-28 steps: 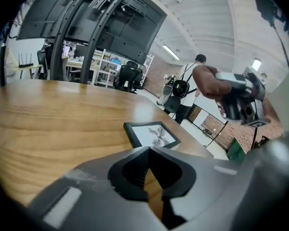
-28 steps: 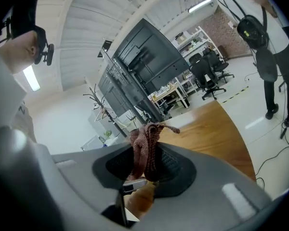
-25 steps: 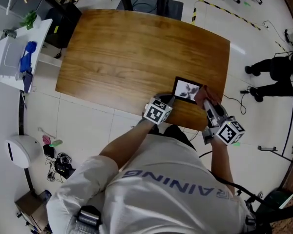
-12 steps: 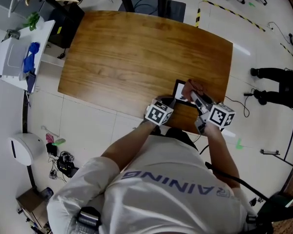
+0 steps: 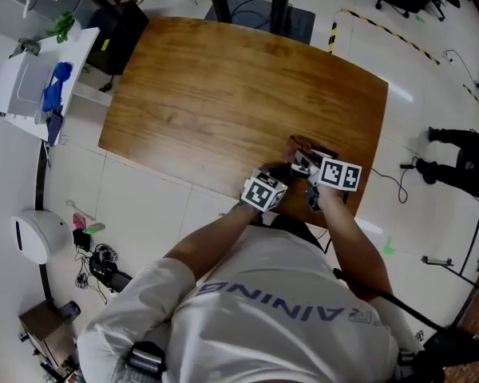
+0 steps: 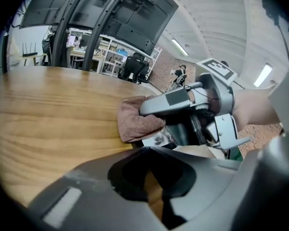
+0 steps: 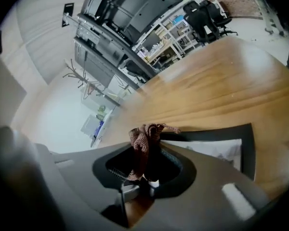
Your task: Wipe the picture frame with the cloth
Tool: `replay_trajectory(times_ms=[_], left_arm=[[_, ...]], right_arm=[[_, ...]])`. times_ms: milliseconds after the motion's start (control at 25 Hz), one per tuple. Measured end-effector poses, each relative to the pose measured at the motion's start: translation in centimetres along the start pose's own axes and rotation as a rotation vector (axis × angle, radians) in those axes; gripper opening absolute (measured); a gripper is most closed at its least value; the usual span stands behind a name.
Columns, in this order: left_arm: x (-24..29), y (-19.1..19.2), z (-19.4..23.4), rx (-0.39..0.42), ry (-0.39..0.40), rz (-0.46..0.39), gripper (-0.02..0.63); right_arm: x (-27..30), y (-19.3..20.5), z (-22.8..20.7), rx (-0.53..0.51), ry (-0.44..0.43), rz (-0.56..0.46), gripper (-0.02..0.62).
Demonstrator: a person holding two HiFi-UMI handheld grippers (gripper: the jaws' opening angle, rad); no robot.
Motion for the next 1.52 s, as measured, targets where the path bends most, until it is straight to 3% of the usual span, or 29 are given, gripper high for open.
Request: replay_trajectory(times_ms=[160,400,640,1000,1280,1520], left_arm=[[0.2,0.3,0.1,0.023,-0.008,-0.007,0.006],[0.0,0.5,0.3,0.02,-0.004,-0.013,0.006],[0.2,0.3,0.6,0.023,-0.003,-0.011,0.006],[-0.1,0.2,0.5,0.015,-0.003,-0.014,0.006],[0.0,0.3,0.7,0.015,-0.003,-0.015,0.006],[-0.1,0.1,0.7,0.012,0.007,-0.01,0.006]], right_arm=[[-0.7,-0.2,-1.4,0.104,-0.037,-0.043,0.115],[-2.7,0.5,-3.7,0.104,0.06,-0.029,0.117],[-5.2,1.2,-5.2,0.09,0.101,-0.035,0.117],[-9.5,2.7,-7.7,0.148,0.148,-0.115,0.117],[-12.9,3.4,-9.2,0.137,0.251,-0.165,0.118],[-13.8,2.9,-8.1,0.15,0.224,-0.217,0.118]])
Point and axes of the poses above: the fingertips, and each gripper's own axes: x forward along the fingers, z to its left, y out of its underside, the point moved 2 cm from there along -x, backward along the fingers, and after that the axes turned 13 degrees about z, right-handed, at the moved point
